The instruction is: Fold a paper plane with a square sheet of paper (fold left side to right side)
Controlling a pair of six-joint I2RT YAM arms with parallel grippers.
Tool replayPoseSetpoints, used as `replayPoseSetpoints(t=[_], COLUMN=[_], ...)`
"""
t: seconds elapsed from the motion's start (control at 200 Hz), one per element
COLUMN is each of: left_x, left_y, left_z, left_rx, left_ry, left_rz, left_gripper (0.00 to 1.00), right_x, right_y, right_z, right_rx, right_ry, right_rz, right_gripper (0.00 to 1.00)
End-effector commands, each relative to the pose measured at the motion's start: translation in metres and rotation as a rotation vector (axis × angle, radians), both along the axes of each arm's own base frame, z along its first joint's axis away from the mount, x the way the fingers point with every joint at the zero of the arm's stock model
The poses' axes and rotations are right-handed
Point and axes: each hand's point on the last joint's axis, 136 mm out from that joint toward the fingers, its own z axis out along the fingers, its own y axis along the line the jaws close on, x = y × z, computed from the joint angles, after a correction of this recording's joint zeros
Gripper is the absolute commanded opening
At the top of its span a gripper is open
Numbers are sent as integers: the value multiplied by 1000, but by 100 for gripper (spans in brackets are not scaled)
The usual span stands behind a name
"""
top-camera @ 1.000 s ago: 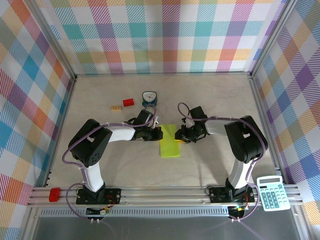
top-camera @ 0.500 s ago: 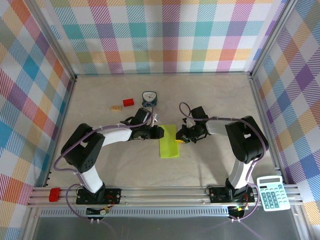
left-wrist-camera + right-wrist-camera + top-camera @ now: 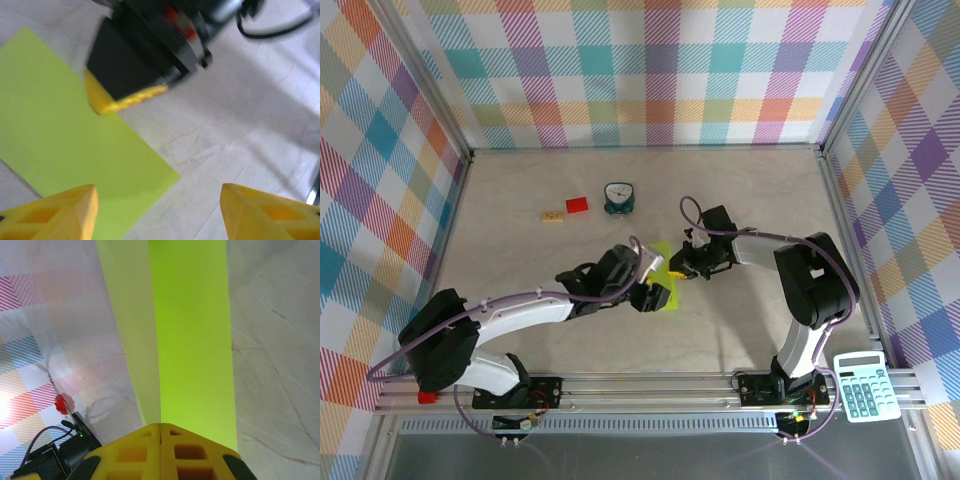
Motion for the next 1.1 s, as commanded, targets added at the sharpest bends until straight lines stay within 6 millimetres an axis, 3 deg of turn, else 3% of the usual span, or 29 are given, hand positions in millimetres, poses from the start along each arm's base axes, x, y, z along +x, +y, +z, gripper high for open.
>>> replayPoseSetpoints(t=[0.0, 0.225, 0.53, 0.675, 0.905, 1.095], left_x=[-1, 8, 17, 16, 14, 12], left_y=[3, -11, -23, -26, -28, -30], left_z=[-14, -34, -52, -54, -51, -49], left_rx=[173, 356, 444, 453, 427, 398], left_ry=[-103, -184, -194, -190, -181, -168], left_rz=[0, 68, 99, 92, 88, 93], left_gripper=[67, 69, 68, 54, 21, 2], right_x=[1, 3, 3, 3, 7, 12], right_y=[2, 4, 5, 4, 7, 9], right_z=[4, 5, 3, 1, 4, 11], right_rx=[18, 29, 37, 32, 47, 70], right_ry=[23, 23, 29, 31, 16, -8], right_rz=[-6, -8, -10, -12, -13, -17], right_gripper=[0, 0, 0, 0, 1, 7])
